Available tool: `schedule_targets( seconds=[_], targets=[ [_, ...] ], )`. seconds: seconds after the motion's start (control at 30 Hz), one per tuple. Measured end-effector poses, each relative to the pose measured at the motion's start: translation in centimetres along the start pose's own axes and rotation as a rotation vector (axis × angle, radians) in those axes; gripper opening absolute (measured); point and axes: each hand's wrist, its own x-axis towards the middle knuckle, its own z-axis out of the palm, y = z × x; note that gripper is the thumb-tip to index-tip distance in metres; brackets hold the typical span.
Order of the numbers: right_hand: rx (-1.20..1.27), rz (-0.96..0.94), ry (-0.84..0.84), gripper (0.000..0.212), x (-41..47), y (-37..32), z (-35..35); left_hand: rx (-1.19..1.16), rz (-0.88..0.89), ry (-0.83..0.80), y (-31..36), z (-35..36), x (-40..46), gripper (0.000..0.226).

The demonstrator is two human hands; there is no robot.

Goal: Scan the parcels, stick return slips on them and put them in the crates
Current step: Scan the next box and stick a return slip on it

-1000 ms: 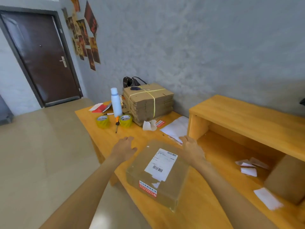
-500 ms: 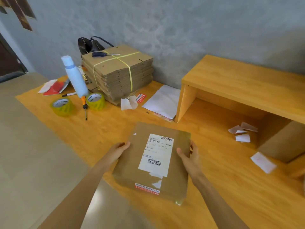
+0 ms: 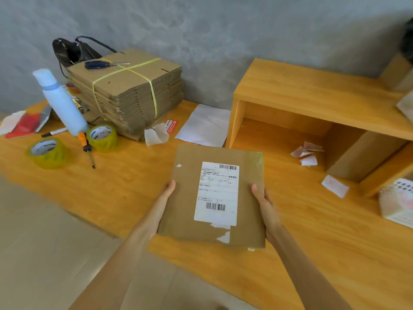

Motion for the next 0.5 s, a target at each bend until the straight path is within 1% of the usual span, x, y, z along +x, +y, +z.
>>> schedule_targets(
  seconds=[0.07,0.13,0.2,0.23,0.27,0.3,0.4,0.43,0.5],
  targets=[
    [0.000,-0.053,0.014,0.056,-0.7,-1.1,-0.9,-0.022,0.055,-0.061,1.3,0.9,0.1,0.060],
    [-0.001,-0.098,0.049,0.060,-1.6,-2.2,-2.1,-0.009,0.103,-0.100,2.5,2.2,0.2,0.070],
    [0.000,-0.121,0.093,0.062,-2.7,-2.9,-3.8,0.016,0.125,-0.124,3.3,4.0,0.7,0.085],
    [0.002,-0.131,0.118,0.062,-3.3,-3.1,-4.9,0.034,0.126,-0.143,3.7,5.2,0.7,0.090],
    [0.010,-0.140,0.146,0.061,-3.9,-3.3,-6.0,0.053,0.121,-0.165,3.7,6.7,0.8,0.090],
    [0.020,-0.148,0.178,0.061,-4.6,-3.4,-7.3,0.079,0.112,-0.183,3.8,8.4,0.6,0.084],
    [0.049,-0.171,0.281,0.065,-6.9,-3.6,-11.6,0.179,0.110,-0.237,3.5,14.2,-0.5,0.052],
    [0.059,-0.175,0.314,0.066,-7.8,-3.7,-13.2,0.207,0.107,-0.263,3.5,16.0,-1.2,0.049],
    [0.080,-0.173,0.375,0.067,-9.5,-3.8,-16.2,0.218,0.093,-0.330,3.4,19.6,-2.3,0.052]
  ],
)
